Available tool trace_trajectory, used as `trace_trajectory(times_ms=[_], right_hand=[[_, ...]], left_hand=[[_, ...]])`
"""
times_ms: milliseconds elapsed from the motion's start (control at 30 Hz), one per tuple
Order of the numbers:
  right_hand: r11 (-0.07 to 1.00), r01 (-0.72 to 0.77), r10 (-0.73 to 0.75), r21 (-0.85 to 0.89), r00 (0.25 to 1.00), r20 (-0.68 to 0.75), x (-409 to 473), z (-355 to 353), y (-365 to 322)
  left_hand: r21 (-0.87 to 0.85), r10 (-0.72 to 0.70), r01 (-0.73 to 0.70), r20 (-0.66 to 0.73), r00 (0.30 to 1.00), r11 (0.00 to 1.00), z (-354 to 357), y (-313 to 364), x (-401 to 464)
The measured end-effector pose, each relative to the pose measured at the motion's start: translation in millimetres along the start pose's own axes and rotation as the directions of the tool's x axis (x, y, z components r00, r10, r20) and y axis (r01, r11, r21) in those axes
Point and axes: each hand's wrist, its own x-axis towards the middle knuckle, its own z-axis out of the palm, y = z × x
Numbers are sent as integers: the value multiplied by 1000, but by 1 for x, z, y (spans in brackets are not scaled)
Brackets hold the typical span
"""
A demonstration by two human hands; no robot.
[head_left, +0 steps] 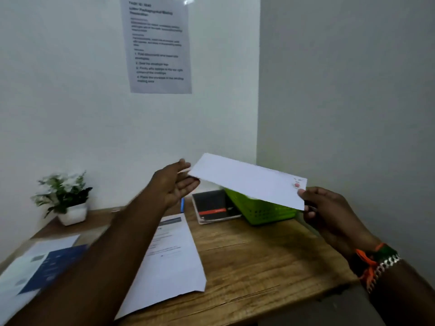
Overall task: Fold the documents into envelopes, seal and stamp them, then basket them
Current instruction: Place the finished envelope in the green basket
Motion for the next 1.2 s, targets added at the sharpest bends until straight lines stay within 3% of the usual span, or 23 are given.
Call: trace_trajectory(times_ms=[67, 133, 200, 267, 433, 600, 900, 967, 1067, 1200], right_hand=[[996, -6, 13, 94, 997, -77, 0, -6, 1], [989, -5, 21, 146, 994, -108, 4, -4, 3], [984, 1, 23, 177, 990, -138, 11, 5, 6], [978, -2, 39, 208, 984, -172, 21, 12, 10], [955, -122, 161, 270, 979, -128, 54, 29, 22], [965, -173, 205, 196, 966, -158, 76, 41, 35], [988, -131, 110, -83, 970, -217, 80, 32, 48], [985, -55, 8, -162, 961, -276, 78, 32, 47], [943, 198, -272, -267, 922, -277, 69, 46, 49], [855, 454, -457, -253, 888, 47, 49, 98, 58]], left_hand=[[25, -57, 57, 34, 998, 998, 30, -25, 7], [167, -59, 61, -14, 998, 984, 56, -61, 12], [344, 86, -50, -89, 992, 937, 72, -93, 16], [426, 212, -160, -75, 974, 890, 81, -115, 18], [478, 269, -226, -22, 963, 848, 85, -136, 26], [550, 295, -268, 42, 955, 791, 83, -154, 30], [628, 359, -337, 97, 928, 702, 79, -163, 31], [638, 348, -348, 131, 928, 687, 75, -159, 24], [666, 366, -396, 193, 910, 632, 59, -136, 12], [803, 428, -440, 260, 866, 403, 3, -94, 0]])
